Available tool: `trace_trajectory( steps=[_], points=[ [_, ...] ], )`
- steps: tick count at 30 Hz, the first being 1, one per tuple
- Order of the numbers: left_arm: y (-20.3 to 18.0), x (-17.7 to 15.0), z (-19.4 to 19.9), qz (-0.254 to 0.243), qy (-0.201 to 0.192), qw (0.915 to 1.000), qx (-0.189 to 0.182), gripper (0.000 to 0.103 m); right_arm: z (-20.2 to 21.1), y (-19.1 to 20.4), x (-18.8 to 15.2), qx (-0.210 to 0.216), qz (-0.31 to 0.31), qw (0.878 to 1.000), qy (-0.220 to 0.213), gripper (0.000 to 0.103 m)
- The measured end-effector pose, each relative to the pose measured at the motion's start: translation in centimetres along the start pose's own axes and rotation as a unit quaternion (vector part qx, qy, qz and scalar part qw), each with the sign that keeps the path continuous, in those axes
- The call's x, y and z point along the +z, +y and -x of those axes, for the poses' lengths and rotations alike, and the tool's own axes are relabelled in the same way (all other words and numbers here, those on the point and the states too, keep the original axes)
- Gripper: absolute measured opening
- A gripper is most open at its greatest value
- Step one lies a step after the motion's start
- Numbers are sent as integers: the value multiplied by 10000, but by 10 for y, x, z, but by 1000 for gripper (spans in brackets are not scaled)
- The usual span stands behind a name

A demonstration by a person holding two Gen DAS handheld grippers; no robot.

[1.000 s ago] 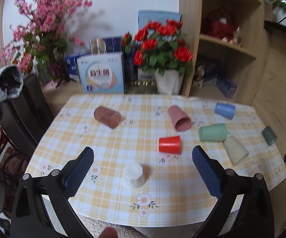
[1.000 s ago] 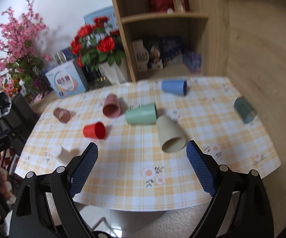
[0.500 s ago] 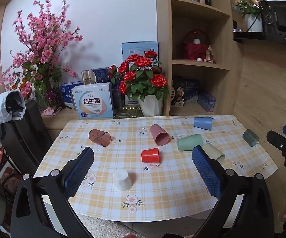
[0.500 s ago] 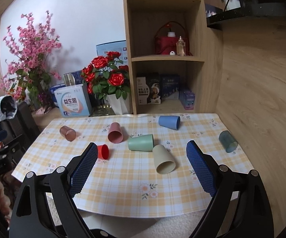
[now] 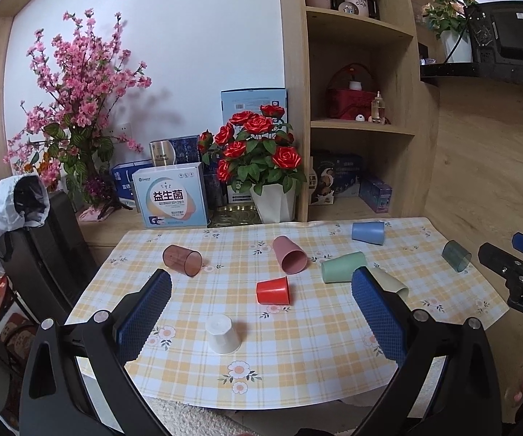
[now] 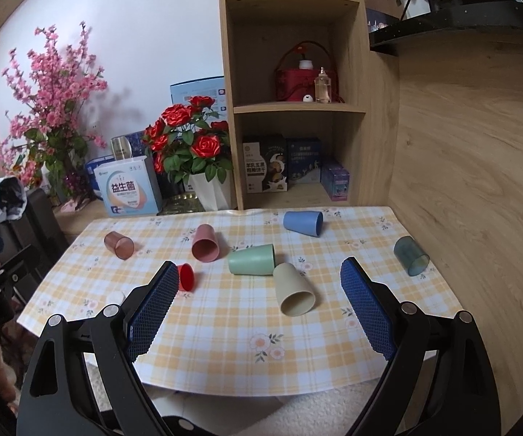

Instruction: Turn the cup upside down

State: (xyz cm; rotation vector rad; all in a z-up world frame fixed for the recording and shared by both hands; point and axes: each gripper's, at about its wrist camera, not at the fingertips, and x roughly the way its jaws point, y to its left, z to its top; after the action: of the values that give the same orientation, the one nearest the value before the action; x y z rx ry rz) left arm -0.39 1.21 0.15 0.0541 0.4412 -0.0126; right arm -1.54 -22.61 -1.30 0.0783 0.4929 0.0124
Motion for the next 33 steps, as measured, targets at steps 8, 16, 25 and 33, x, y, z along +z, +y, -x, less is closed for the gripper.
trace_trajectory(
  steps=[8,16,25,33],
  points=[
    [2,1,2,23,23,10000,-7,97,6,3,1,-11,45,10000,-86,87],
    [6,0,2,74,55,9999,-103,97,5,3,1,3,34,10000,-72,88],
    [4,0,-1,13,132,9997,-207,97,4,2,-1,-22,10,10000,-8,87],
    [4,-1,-2,0,164,9985,-521,97,4,2,-1,-1,0,10000,8,87]
  ],
)
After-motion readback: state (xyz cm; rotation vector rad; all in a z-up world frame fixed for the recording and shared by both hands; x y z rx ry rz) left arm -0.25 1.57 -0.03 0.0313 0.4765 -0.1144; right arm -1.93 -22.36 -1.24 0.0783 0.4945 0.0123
